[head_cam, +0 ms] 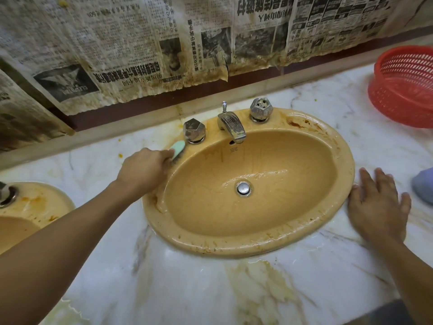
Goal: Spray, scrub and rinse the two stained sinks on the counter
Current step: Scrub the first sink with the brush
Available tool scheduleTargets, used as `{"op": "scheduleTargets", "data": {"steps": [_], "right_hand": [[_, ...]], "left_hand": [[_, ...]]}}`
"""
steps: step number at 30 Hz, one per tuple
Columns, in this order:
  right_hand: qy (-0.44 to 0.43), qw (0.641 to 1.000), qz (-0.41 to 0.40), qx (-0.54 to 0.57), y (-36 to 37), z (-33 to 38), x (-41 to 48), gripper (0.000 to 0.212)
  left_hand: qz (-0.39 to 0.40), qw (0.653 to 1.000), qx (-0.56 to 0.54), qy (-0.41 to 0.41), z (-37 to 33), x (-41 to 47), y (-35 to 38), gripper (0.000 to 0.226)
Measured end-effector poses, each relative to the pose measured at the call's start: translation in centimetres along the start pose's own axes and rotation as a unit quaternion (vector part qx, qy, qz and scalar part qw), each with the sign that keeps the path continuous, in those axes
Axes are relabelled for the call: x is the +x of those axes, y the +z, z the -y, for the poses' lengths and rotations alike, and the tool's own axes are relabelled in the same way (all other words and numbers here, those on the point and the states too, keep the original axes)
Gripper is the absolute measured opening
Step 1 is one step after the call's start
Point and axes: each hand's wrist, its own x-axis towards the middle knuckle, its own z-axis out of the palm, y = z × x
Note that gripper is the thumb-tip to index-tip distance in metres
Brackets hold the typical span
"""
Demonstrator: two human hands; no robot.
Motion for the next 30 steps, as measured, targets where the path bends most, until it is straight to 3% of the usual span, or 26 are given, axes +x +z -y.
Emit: {"op": "scheduleTargets", "data": {"steps": [4, 7, 12, 15, 17, 21, 25, 30], "right_hand": [[-0.001, 1.0, 0.004, -0.001, 0.0, -0.1, 0.0, 0.064], [-0.004, 1.0, 0.004, -0.002, 0.1, -0.1, 0.0, 0.064], [-0.01, 1.0, 0.012, -0.009, 0.1, -0.2, 0.1, 0.066], [-0.009, 1.0, 0.015, -0.002, 0.0, -0.2, 0.0, 0.067], [-0.009, 1.0, 0.015, 0.004, -0.1, -0.2, -0.1, 0.067], [-0.012, 1.0, 0.015, 0.01, -0.1, -0.2, 0.1, 0.067], [-0.016, 1.0, 0.012, 0.009, 0.0, -0.4, 0.2, 0.067], [-0.019, 1.0, 0.001, 0.008, 0.2, -0.3, 0.2, 0.064]], "left_hand": [[0.001, 1.0, -0.016, -0.014, -1.2, 2.7, -0.1, 0.036], [0.009, 0.999, -0.051, -0.014, -1.7, 0.0, 0.7, 0.037], [-0.03, 0.973, -0.181, -0.144, -1.9, 1.1, 0.2, 0.034], [-0.029, 0.957, -0.241, -0.156, -3.7, 2.0, 0.1, 0.033], [-0.024, 0.965, -0.216, -0.143, -3.7, 0.9, 0.7, 0.033], [-0.026, 0.987, -0.063, -0.145, -1.5, -1.4, 0.5, 0.036], [0.0, 0.989, -0.103, -0.11, -0.1, -3.1, 0.4, 0.037], [0.01, 0.995, -0.007, -0.096, 0.1, -7.9, 1.3, 0.041]]}}
